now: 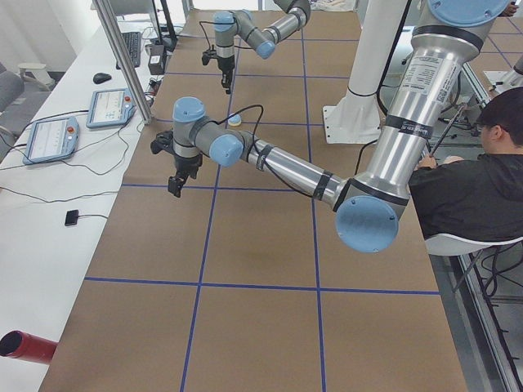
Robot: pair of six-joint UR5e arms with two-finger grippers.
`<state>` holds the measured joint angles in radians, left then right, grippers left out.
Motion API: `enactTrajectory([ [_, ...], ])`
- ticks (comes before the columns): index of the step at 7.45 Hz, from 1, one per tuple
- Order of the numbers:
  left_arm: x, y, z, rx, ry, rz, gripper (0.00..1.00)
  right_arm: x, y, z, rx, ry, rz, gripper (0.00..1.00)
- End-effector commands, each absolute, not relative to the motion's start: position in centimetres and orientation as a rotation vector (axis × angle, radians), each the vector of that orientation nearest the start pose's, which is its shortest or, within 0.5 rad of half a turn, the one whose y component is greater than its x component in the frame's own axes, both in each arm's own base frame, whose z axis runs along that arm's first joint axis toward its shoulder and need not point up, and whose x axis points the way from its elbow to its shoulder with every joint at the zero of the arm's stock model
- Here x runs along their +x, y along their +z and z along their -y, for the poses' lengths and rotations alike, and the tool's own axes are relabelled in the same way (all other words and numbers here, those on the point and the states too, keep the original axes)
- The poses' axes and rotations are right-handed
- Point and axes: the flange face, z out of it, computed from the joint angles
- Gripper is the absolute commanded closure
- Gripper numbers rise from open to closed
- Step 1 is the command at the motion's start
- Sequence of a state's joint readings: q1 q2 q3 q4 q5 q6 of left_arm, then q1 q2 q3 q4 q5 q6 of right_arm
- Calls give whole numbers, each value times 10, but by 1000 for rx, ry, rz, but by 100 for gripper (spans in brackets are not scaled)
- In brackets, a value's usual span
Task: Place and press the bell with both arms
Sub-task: 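Press down on the bell's top button with the right gripper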
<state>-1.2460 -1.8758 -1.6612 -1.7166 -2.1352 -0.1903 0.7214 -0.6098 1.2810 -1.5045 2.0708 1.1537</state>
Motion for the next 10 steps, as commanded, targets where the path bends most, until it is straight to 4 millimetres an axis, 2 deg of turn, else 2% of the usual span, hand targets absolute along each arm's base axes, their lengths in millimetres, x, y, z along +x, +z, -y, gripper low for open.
enactTrajectory([
  [1, 116, 441, 601, 369, 284, -665, 0, -576, 184, 576, -12, 76, 834, 100],
  [3, 116, 442, 600, 369, 284, -665, 0, -587, 191, 570, -15, 68, 817, 100],
  [7, 115, 439, 599, 377, 286, -665, 0, -593, 199, 574, -6, 60, 829, 100],
  [10, 115, 437, 598, 380, 287, -666, 0, -595, 194, 572, -5, 57, 833, 100],
])
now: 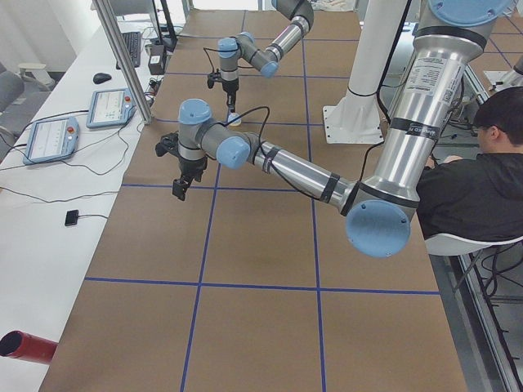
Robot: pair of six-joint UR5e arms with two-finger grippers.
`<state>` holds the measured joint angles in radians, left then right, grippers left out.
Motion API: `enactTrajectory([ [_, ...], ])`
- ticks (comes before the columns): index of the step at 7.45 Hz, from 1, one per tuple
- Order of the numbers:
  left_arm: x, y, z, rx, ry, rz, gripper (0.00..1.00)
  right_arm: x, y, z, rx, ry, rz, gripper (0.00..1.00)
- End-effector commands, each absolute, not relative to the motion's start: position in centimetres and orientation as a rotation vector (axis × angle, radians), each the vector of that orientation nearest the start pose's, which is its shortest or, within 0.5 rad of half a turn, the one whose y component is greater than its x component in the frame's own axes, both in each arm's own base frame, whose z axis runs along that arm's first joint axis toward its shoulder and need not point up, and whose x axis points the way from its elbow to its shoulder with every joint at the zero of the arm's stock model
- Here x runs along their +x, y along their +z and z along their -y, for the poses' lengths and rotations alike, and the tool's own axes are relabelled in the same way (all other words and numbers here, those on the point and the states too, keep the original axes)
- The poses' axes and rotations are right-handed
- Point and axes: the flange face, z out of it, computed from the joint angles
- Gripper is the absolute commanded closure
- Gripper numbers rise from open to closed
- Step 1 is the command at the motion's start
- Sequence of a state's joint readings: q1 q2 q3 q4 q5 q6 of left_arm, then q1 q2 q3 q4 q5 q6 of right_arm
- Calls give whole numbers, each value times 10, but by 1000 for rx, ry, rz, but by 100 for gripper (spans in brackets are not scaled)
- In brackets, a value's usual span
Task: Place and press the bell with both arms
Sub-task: 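Press down on the bell's top button with the right gripper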
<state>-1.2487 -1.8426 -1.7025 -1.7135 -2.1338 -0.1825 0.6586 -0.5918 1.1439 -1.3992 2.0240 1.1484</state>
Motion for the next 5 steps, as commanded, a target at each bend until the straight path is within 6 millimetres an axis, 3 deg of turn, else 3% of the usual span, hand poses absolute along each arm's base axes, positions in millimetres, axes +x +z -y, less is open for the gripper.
enactTrajectory([
  [1, 115, 437, 598, 380, 287, -666, 0, -596, 194, 571, -6, 55, 833, 100],
  [5, 115, 440, 597, 376, 286, -665, 0, -603, 203, 569, -12, 50, 817, 100],
])
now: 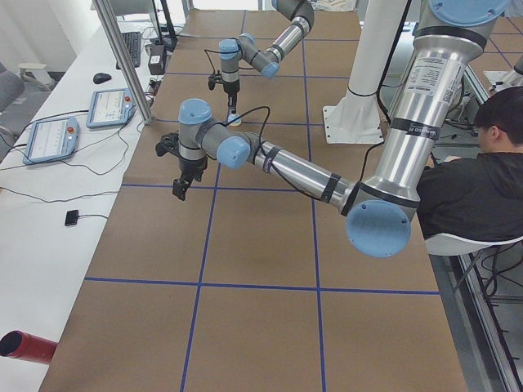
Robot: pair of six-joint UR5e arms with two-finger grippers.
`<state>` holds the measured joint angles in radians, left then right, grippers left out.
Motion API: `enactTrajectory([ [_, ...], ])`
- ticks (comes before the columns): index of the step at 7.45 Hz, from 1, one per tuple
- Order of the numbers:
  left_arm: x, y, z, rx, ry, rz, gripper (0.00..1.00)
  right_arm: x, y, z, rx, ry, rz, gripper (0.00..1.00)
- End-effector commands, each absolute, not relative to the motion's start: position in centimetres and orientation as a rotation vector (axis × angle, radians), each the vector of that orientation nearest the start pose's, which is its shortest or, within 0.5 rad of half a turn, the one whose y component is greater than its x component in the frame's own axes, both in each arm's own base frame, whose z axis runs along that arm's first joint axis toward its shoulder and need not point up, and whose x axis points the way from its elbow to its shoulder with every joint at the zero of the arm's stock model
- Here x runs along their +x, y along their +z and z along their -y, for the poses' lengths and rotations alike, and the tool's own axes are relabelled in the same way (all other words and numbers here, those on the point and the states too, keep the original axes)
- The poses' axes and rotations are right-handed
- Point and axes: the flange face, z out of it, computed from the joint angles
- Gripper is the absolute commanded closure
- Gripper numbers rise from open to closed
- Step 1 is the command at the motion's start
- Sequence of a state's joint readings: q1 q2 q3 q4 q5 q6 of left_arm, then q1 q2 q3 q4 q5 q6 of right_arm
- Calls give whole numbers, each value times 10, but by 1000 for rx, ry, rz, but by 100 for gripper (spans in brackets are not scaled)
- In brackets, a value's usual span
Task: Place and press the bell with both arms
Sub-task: 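Press down on the bell's top button with the right gripper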
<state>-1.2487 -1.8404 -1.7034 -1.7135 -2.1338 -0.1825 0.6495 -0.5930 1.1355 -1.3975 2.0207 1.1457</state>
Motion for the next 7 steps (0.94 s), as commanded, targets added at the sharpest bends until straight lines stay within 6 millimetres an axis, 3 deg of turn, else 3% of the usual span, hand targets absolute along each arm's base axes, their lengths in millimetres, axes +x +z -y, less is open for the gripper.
enactTrajectory([
  [1, 115, 440, 597, 376, 286, -665, 0, -603, 202, 569, -11, 49, 818, 100],
  [4, 115, 440, 597, 376, 286, -665, 0, -597, 186, 572, 3, 47, 838, 100],
  [6, 115, 440, 597, 376, 287, -665, 0, -567, 166, 582, -11, 64, 876, 100],
  [7, 111, 448, 587, 365, 284, -667, 0, -535, 164, 581, -28, 90, 867, 17],
])
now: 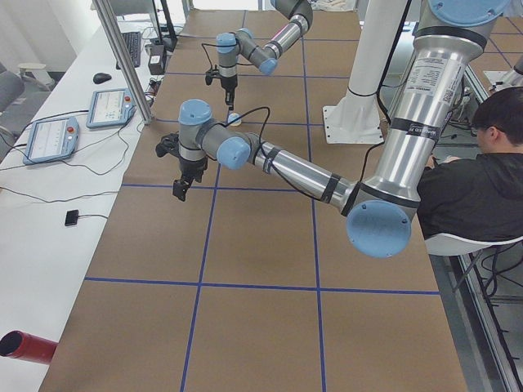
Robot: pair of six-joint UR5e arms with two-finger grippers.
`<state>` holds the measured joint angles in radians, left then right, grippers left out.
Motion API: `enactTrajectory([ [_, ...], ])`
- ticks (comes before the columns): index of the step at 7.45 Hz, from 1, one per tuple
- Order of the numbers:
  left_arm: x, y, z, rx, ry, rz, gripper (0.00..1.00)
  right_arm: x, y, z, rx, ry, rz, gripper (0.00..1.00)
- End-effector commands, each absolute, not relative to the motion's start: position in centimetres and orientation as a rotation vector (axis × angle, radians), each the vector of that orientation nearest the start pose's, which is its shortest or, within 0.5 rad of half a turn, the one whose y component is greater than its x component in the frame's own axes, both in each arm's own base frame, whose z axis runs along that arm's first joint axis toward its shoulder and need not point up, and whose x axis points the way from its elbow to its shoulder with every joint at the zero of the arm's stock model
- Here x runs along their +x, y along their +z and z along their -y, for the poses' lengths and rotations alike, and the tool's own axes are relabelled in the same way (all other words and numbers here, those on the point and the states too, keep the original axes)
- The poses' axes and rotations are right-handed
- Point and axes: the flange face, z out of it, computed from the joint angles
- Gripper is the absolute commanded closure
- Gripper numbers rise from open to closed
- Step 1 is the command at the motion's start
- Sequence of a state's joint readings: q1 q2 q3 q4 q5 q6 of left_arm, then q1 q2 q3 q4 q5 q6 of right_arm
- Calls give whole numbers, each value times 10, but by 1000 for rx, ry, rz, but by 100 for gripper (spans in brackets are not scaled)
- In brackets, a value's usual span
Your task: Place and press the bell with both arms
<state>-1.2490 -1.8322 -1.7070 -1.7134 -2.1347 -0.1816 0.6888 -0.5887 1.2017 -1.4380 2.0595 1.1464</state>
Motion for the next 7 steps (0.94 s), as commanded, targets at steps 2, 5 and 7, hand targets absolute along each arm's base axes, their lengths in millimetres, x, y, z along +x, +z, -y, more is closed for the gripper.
enactTrajectory([
  [2, 88, 479, 560, 335, 308, -676, 0, -436, 206, 577, 0, 96, 860, 0],
  [5, 25, 555, 512, 257, 339, -733, 0, -267, 340, 572, 54, -46, 841, 0],
  [7, -32, 593, 474, 256, 346, -765, 0, -166, 428, 567, 69, -114, 813, 0],
])
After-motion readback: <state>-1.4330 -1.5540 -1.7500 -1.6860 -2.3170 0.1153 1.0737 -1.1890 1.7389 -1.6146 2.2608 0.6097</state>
